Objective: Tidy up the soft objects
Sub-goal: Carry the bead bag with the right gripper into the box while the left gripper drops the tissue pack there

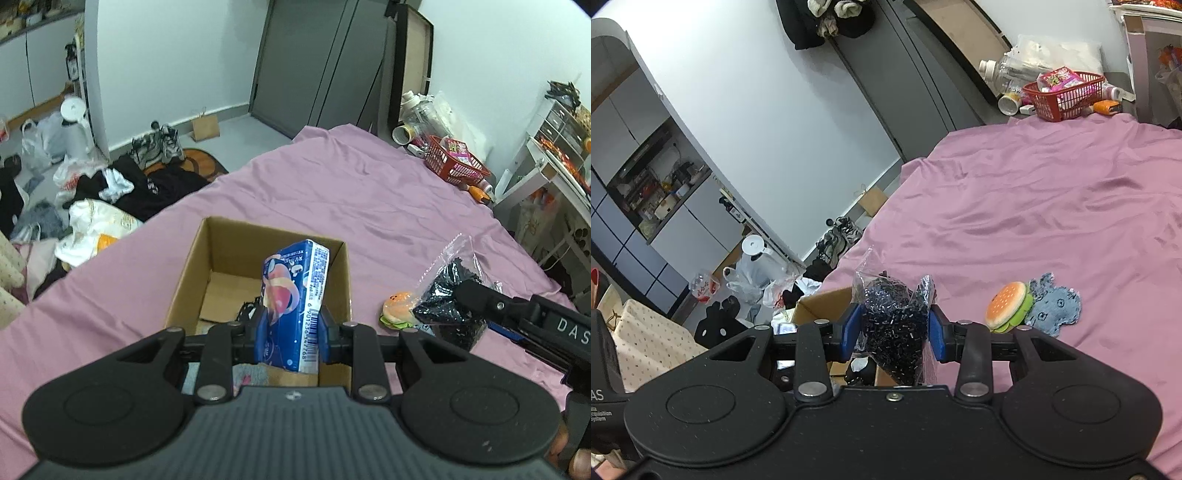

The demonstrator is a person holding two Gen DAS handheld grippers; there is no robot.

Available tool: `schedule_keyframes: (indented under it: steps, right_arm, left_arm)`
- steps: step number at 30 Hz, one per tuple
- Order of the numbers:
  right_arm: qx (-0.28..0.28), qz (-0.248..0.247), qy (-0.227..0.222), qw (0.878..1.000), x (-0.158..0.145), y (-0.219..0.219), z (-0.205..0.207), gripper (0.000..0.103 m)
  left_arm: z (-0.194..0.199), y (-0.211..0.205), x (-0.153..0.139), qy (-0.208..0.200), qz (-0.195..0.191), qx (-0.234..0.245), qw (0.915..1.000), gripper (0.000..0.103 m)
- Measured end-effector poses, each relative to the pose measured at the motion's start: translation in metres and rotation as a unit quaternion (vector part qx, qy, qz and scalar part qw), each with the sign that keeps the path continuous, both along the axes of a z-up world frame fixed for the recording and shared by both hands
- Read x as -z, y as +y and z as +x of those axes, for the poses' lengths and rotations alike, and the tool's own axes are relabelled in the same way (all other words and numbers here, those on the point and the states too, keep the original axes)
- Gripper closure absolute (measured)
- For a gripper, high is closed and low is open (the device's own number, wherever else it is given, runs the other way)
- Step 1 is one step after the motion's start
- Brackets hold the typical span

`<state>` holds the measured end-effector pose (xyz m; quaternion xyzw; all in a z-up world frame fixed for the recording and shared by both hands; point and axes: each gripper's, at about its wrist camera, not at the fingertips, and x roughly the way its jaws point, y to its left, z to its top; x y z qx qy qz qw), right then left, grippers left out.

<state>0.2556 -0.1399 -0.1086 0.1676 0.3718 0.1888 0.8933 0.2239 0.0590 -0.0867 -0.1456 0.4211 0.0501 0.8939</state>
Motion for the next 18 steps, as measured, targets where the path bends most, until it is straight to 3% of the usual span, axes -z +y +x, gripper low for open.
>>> schedule_keyframes:
  steps: [7, 11, 18]
  right_arm:
    - [-0.015, -0.003, 0.006, 1.0, 0.006, 0.014, 0.005, 0.064]
    - [-0.021, 0.001, 0.012, 1.0, 0.009, 0.022, 0.008, 0.064]
    - [-0.036, 0.011, 0.013, 0.999, 0.011, 0.036, 0.012, 0.064]
  left_arm:
    - [0.002, 0.005, 0.017, 0.012, -0.037, 0.002, 0.9992, 0.076]
    - [0.005, 0.011, 0.029, 0.041, -0.061, -0.01, 0.9973, 0.073]
    - [0.007, 0.021, 0.034, 0.051, -0.077, -0.011, 0.9956, 0.068]
